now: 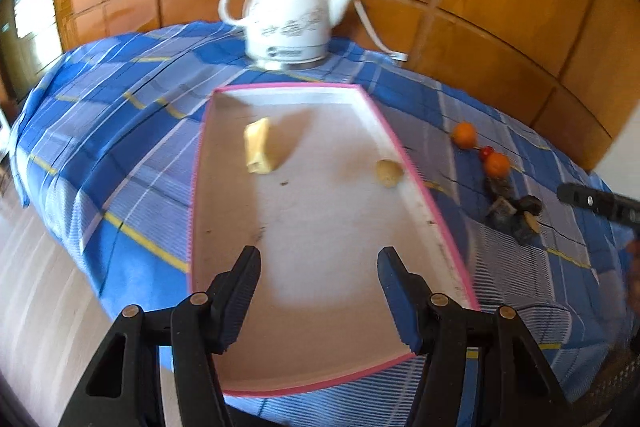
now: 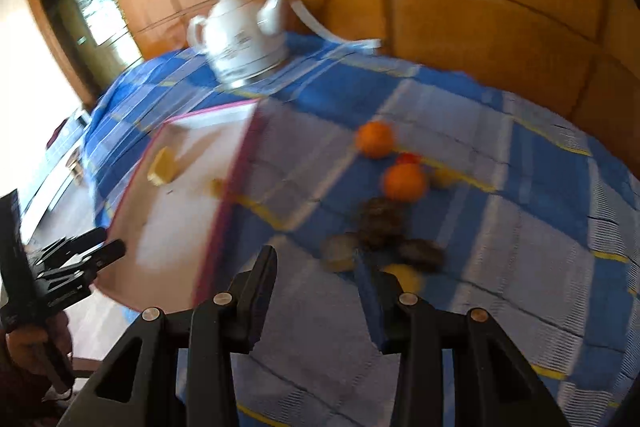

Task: Organize fruits
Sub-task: 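Move both tools back toward the produce cluster, then grasp the grey bark-covered cut piece with the left tool, then carry the bark piece into the tray with the left tool while the right tool grasps the red cherry tomato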

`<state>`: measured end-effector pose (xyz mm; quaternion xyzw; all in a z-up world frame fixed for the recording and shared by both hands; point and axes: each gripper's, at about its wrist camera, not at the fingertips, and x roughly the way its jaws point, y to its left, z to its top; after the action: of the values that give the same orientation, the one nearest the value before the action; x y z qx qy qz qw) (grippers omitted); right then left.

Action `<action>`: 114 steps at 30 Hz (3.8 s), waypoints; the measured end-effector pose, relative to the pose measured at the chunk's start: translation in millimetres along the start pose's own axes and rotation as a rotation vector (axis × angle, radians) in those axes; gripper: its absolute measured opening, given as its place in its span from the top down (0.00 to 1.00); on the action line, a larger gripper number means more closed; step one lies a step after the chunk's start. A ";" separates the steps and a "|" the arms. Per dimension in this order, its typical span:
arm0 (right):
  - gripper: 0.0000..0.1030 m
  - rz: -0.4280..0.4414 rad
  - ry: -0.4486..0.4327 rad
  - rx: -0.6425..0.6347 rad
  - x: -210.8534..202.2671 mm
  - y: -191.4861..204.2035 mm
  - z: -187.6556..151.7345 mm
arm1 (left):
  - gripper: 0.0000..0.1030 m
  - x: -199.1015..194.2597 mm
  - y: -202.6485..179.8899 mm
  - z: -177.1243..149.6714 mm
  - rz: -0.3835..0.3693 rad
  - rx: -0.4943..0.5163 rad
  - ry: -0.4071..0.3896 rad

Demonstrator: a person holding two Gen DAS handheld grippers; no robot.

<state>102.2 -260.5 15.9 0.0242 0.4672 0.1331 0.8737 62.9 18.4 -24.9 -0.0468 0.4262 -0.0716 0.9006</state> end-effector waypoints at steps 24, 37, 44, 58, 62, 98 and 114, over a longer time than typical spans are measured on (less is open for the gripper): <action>0.60 -0.165 0.017 0.284 -10.2 -132.2 -20.2 | 0.56 63.9 -166.7 29.4 -0.277 0.360 0.142; 0.59 -0.140 0.015 0.283 -9.8 -127.8 -17.5 | 0.60 125.5 -196.6 35.5 -0.279 0.437 0.218; 0.59 -0.167 0.021 0.270 -7.8 -128.3 -17.4 | 0.77 115.1 -192.0 23.6 -0.313 0.420 0.199; 0.59 -0.144 0.060 0.265 0.5 -123.0 -21.9 | 0.77 86.9 -183.1 -18.1 -0.303 0.432 0.142; 0.60 -0.098 0.054 0.243 1.1 -111.0 -19.5 | 0.77 87.0 -183.2 -19.3 -0.306 0.435 0.133; 0.76 -0.134 0.134 -0.083 96.0 -41.6 85.4 | 0.77 87.1 -168.1 -15.7 -0.395 0.345 0.127; 0.76 -0.065 0.061 0.029 17.3 -37.7 -7.3 | 0.77 32.8 -118.7 19.1 -0.387 0.196 0.023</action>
<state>113.2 -293.0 -8.5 0.0177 0.4959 0.0982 0.8626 87.6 -103.6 -20.5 -0.0392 0.4107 -0.2848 0.8653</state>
